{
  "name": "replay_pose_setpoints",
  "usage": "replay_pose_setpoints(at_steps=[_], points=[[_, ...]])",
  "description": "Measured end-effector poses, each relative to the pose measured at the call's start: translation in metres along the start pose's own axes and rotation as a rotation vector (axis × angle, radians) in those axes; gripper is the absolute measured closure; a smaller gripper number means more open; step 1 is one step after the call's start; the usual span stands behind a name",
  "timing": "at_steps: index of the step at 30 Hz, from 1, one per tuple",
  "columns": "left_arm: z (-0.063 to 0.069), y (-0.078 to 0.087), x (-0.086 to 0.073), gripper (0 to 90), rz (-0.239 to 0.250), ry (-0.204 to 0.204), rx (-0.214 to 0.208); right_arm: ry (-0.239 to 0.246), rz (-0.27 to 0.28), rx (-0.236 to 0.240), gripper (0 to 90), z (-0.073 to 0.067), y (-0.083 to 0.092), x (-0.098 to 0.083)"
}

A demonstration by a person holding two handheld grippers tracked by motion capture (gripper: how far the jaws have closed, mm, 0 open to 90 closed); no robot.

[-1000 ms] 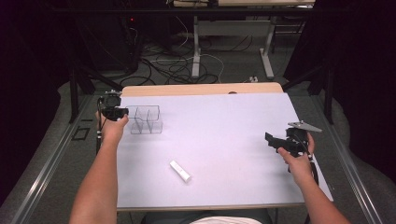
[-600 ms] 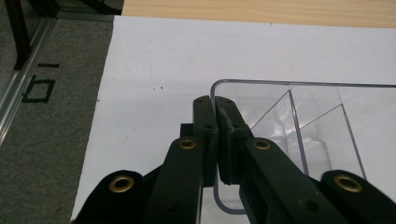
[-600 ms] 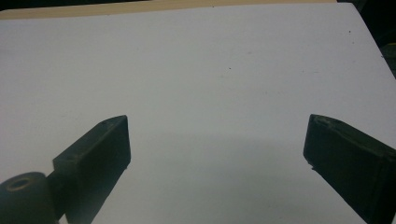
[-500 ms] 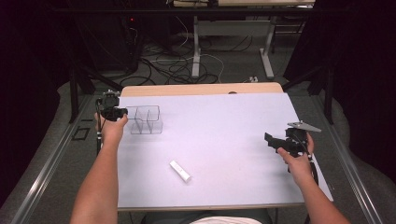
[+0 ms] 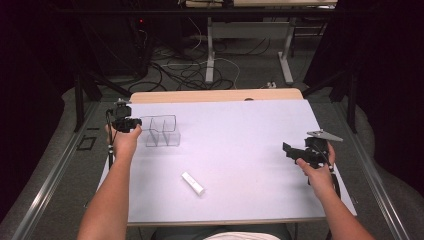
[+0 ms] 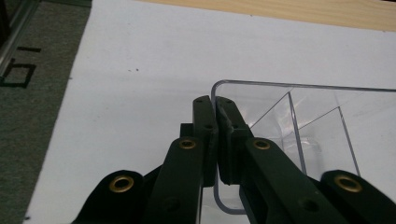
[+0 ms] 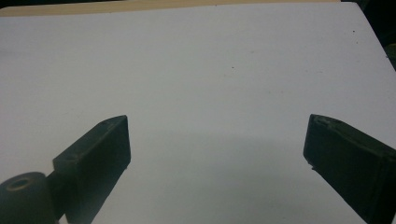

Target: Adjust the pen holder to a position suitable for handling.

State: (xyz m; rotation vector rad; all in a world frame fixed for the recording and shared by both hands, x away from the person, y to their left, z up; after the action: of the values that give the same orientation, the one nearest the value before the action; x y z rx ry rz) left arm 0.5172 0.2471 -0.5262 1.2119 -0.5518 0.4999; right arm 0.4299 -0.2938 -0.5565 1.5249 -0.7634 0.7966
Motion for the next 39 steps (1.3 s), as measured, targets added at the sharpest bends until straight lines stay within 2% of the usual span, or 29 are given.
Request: replay_pose_setpoints(at_steps=[5,9,12,18,21,25,26,30,32,34,39], points=[[0.017,0.002,-0.003,88.3,-0.005,-0.005,-0.01,0.003,-0.001,0.002,6.9,0.0,0.0,0.0],[0.033,0.001,-0.007,88.3,-0.007,0.013,-0.041,0.005,-0.001,0.003,6.9,-0.001,0.0,0.0],[0.045,-0.001,-0.012,88.3,-0.019,0.011,-0.061,0.01,0.0,0.004,6.9,-0.001,0.0,0.0],[0.066,-0.002,-0.018,88.2,-0.025,-0.008,-0.063,0.013,0.001,0.007,6.9,-0.001,0.0,0.0],[0.076,-0.002,-0.021,88.2,-0.027,0.002,-0.075,0.013,0.001,0.009,6.9,-0.001,0.0,0.0],[0.085,0.0,-0.024,88.1,-0.027,-0.019,-0.067,0.014,0.0,0.011,6.9,-0.002,0.0,0.0],[0.085,0.001,-0.026,88.1,-0.037,-0.041,-0.057,0.011,-0.001,0.01,6.9,-0.002,0.0,0.0],[0.089,-0.001,-0.031,87.7,-0.047,-0.031,-0.061,0.006,-0.005,0.012,6.9,-0.003,0.0,-0.001],[0.091,0.0,-0.033,87.2,-0.038,-0.013,-0.065,0.009,-0.007,0.014,6.9,-0.003,0.0,-0.001],[0.092,0.001,-0.034,87.0,-0.037,-0.017,-0.061,0.012,-0.01,0.012,6.9,-0.003,-0.001,-0.002],[0.093,0.001,-0.036,86.1,-0.025,0.002,-0.093,0.012,-0.013,0.015,6.9,-0.005,-0.001,-0.002]])
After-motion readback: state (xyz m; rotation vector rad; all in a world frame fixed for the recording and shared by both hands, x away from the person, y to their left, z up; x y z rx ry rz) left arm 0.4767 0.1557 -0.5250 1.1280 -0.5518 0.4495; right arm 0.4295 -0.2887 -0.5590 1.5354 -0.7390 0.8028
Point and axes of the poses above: each handheld gripper's, and its own axes: y roughly backward along the jaws, x roughly out of its top, z roughly to its right, the point moved 7 cm from there along -y, roughly forward along the jaws, and after that the axes turned 9 degrees about -x, right-handed, at the moved point
